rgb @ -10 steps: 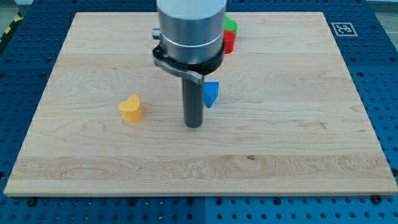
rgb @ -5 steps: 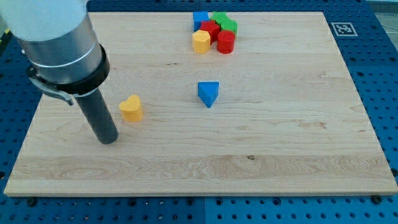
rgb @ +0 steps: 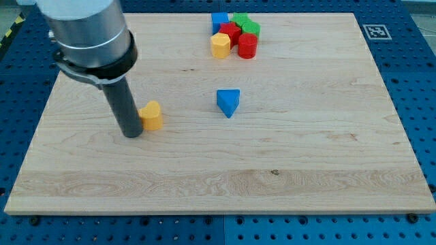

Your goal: Push the yellow heart left to the blue triangle

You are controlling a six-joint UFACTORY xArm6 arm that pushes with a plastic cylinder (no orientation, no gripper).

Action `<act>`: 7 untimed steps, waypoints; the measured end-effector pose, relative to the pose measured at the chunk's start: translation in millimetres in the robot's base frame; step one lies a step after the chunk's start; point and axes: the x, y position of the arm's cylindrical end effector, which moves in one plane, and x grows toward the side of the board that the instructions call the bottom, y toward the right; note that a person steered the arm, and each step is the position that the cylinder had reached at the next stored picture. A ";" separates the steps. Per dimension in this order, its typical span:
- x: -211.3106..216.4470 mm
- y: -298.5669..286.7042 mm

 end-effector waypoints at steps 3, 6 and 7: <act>-6.9 -9.3; -33.0 13.6; -19.7 18.9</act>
